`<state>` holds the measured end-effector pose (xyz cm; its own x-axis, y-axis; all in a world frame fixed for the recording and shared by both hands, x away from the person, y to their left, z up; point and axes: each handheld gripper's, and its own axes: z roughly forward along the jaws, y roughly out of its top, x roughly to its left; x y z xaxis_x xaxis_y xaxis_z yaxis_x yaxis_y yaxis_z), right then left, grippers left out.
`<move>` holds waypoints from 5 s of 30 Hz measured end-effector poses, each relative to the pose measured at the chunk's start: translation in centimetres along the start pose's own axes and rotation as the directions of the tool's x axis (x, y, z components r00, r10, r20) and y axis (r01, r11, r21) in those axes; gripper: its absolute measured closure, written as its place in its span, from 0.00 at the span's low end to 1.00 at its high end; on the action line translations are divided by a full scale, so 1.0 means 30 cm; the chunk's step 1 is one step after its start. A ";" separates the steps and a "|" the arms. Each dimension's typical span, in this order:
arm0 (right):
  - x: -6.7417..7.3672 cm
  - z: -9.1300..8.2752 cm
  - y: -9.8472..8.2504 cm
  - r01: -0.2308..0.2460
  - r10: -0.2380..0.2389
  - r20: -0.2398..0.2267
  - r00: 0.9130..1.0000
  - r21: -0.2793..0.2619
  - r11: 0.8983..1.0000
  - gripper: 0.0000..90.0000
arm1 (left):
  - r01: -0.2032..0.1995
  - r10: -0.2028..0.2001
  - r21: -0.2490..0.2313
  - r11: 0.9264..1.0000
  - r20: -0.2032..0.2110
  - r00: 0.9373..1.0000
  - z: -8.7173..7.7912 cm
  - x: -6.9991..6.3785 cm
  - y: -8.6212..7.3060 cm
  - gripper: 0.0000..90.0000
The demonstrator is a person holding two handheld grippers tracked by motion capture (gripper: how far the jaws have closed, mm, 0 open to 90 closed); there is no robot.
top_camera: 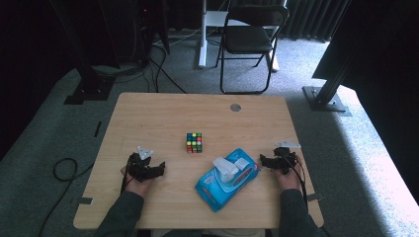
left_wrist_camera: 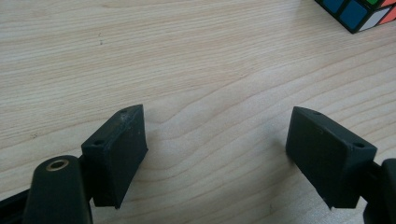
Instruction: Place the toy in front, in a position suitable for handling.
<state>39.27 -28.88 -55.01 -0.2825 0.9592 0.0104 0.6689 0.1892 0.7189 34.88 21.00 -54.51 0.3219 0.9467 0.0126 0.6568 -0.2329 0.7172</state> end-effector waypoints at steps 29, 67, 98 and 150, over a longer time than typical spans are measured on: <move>0.025 -0.021 -0.022 0.010 -0.010 -0.010 1.000 -0.002 1.000 0.12 | 0.086 -0.081 -0.068 0.994 0.080 0.993 -0.075 0.019 0.105 0.33; 0.025 -0.021 -0.022 0.010 -0.010 -0.010 1.000 -0.002 1.000 0.12 | -0.003 0.008 -0.037 0.999 0.127 0.992 0.111 -0.303 0.335 0.22; 0.025 -0.021 -0.022 0.010 -0.010 -0.010 1.000 -0.002 1.000 0.12 | -0.110 0.108 0.025 0.994 0.082 0.991 0.182 -0.324 0.277 0.33; 0.029 -0.022 -0.023 0.012 -0.012 -0.010 1.000 -0.002 1.000 0.12 | -0.205 0.205 -0.021 0.979 0.218 0.954 0.054 -0.292 0.139 0.31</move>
<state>38.10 -28.31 -55.03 -0.2973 0.9548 0.0089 0.6643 0.2001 0.7202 35.91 11.39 -52.76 0.5900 0.8074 0.0072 0.5622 -0.4172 0.7141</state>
